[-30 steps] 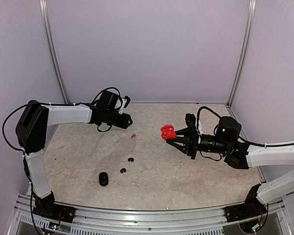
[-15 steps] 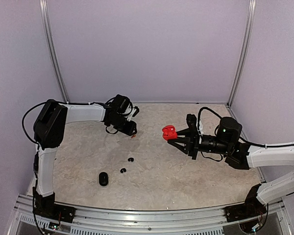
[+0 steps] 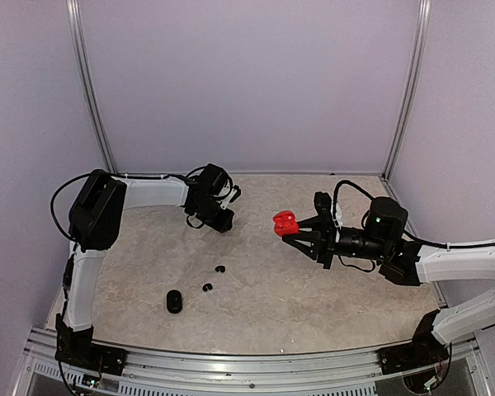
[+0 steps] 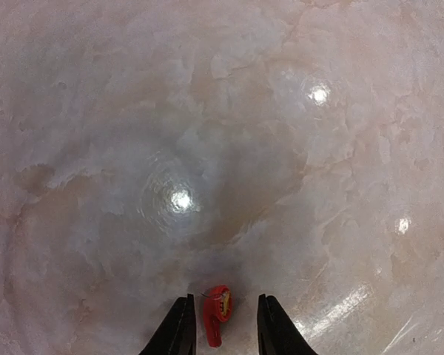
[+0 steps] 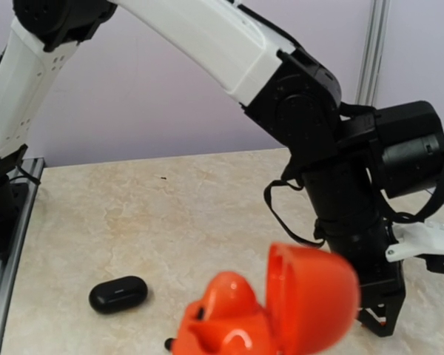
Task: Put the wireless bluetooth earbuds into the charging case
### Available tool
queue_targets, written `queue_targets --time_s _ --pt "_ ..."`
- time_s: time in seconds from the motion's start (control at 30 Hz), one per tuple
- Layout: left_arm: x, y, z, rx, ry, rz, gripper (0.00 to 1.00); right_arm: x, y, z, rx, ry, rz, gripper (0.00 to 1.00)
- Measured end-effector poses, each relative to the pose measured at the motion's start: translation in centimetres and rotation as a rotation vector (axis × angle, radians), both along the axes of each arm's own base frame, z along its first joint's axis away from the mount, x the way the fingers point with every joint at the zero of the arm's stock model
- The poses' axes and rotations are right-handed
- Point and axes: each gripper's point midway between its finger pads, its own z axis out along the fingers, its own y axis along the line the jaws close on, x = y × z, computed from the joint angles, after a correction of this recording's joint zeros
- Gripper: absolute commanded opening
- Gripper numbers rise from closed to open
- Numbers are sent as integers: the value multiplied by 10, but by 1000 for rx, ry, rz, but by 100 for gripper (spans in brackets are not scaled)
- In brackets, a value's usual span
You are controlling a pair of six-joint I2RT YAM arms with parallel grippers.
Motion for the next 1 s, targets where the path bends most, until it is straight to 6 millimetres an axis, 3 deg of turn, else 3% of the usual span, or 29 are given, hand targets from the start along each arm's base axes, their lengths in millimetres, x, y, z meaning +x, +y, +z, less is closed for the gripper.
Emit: queue_targets --time_s 0.23,0.57,0.8,0.9,1.0 --pt "2 0 -12 24 9 -8 17 0 0 0 -1 1 0 12" --pt "1 2 -12 12 -23 1 9 0 -1 0 -1 1 -5 12" --pt "-26 15 -9 -51 -27 24 9 2 -1 1 0 0 -14 11" --pt "-42 19 7 -111 -51 19 9 3 -2 2 3 -4 -21 11" --pt "-50 13 46 -207 -144 2 8 5 -2 4 11 -12 -27 10"
